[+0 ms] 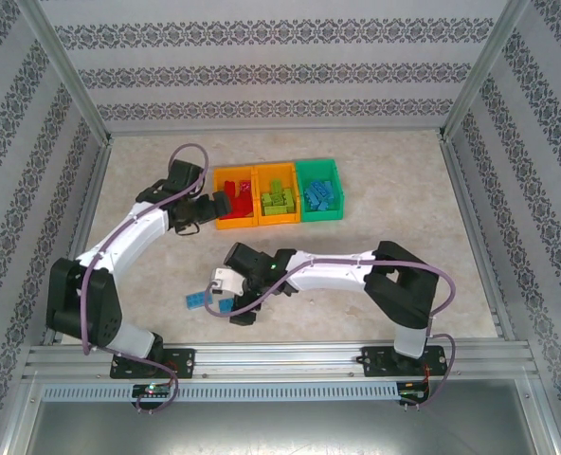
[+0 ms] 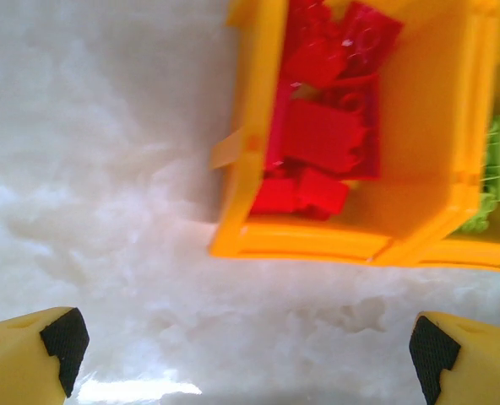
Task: Sort the legos into containers by color
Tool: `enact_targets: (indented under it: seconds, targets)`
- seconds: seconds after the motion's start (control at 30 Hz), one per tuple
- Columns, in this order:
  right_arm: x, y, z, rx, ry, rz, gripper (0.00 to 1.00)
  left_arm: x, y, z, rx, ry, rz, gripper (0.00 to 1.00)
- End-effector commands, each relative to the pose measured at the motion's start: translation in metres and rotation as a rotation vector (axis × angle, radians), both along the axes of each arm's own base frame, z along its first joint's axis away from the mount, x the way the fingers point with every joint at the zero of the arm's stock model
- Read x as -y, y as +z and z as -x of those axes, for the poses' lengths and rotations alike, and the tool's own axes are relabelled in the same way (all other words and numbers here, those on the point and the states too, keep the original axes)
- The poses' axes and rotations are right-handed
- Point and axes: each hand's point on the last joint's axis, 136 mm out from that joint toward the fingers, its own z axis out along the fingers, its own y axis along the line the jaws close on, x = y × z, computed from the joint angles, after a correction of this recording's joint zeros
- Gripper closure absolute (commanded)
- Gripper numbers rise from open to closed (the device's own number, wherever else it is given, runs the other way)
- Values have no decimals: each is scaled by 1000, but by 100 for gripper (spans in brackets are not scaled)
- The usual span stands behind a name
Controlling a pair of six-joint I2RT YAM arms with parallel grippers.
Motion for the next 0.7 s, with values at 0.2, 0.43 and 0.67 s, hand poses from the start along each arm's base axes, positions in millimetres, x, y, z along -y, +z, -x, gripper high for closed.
enact_targets:
  seconds: [0.2, 0.43, 0.67]
  targets:
    - [-18, -16, 7, -10, 118, 50, 12, -33, -11, 37, -23, 105, 73, 1]
    - [-20, -36, 0, 2, 146, 113, 23, -43, -18, 52, -44, 126, 71, 1]
    - [-14, -48, -6, 19, 130, 157, 53, -52, -22, 61, -51, 151, 72, 1]
